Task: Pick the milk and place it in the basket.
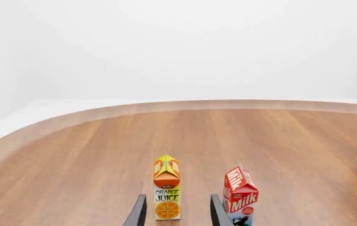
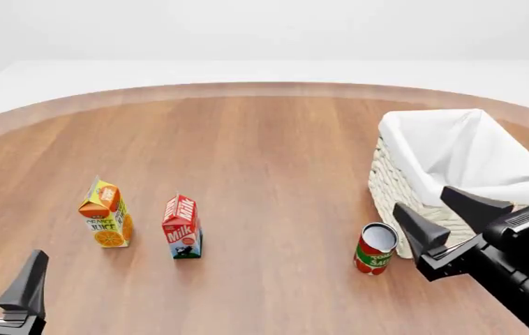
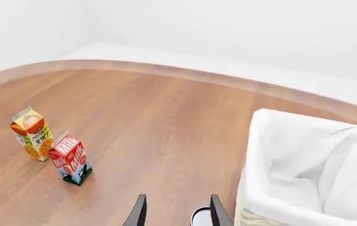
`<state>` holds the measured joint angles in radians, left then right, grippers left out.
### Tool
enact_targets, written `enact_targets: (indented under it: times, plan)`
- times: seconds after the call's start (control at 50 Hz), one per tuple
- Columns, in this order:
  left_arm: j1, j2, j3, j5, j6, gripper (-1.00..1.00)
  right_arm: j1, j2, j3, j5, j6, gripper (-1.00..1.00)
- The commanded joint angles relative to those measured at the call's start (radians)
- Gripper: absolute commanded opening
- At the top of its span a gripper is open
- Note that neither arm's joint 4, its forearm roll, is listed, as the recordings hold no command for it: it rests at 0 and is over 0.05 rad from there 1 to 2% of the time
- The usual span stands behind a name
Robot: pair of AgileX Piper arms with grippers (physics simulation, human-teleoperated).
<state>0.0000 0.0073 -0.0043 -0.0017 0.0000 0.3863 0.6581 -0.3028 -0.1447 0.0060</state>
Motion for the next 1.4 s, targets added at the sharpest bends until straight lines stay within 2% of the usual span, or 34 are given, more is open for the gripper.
enact_targets:
  times: [0.02, 0.12, 0.16, 0.2, 0.26, 0.36, 0.38, 0.46, 0.6, 0.7, 0.72, 0.78, 0.86, 0.96, 0.98, 1.0, 1.06, 1.4]
  plan:
    - [0.000, 0.000, 0.000, 0.000, 0.000, 1.00, 0.069, 0.128, -0.112, 0.015, 0.032, 1.00]
    - [0.000, 0.000, 0.000, 0.000, 0.000, 1.00, 0.098, 0.170, -0.165, 0.042, 0.038, 1.00]
    - [0.000, 0.000, 0.000, 0.000, 0.000, 1.00, 0.115, 0.184, -0.186, 0.053, 0.074, 1.00]
    - [0.000, 0.000, 0.000, 0.000, 0.000, 1.00, 0.118, 0.201, -0.208, 0.064, 0.065, 1.00]
    - [0.000, 0.000, 0.000, 0.000, 0.000, 1.00, 0.139, 0.235, -0.256, 0.085, 0.098, 1.00]
    - [0.000, 0.000, 0.000, 0.000, 0.000, 1.00, 0.151, 0.272, -0.302, 0.100, 0.115, 1.00]
    - [0.000, 0.000, 0.000, 0.000, 0.000, 1.00, 0.162, 0.296, -0.331, 0.113, 0.144, 1.00]
    - [0.000, 0.000, 0.000, 0.000, 0.000, 1.00, 0.182, 0.339, -0.388, 0.141, 0.181, 1.00]
    - [0.000, 0.000, 0.000, 0.000, 0.000, 1.00, 0.207, 0.419, -0.484, 0.175, 0.230, 1.00]
    - [0.000, 0.000, 0.000, 0.000, 0.000, 1.00, 0.230, 0.465, -0.535, 0.202, 0.238, 1.00]
    - [0.000, 0.000, 0.000, 0.000, 0.000, 1.00, 0.239, 0.474, -0.544, 0.205, 0.267, 1.00]
    - [0.000, 0.000, 0.000, 0.000, 0.000, 1.00, 0.238, 0.495, -0.583, 0.227, 0.266, 1.00]
    - [0.000, 0.000, 0.000, 0.000, 0.000, 1.00, 0.234, 0.525, -0.620, 0.247, 0.301, 1.00]
    - [0.000, 0.000, 0.000, 0.000, 0.000, 1.00, 0.235, 0.575, -0.680, 0.275, 0.320, 1.00]
    - [0.000, 0.000, 0.000, 0.000, 0.000, 1.00, 0.237, 0.580, -0.685, 0.276, 0.326, 1.00]
    - [0.000, 0.000, 0.000, 0.000, 0.000, 1.00, 0.238, 0.587, -0.685, 0.272, 0.356, 1.00]
    - [0.000, 0.000, 0.000, 0.000, 0.000, 1.00, 0.241, 0.616, -0.710, 0.277, 0.347, 1.00]
    - [0.000, 0.000, 0.000, 0.000, 0.000, 1.00, 0.265, 0.788, -0.799, 0.238, 0.410, 1.00]
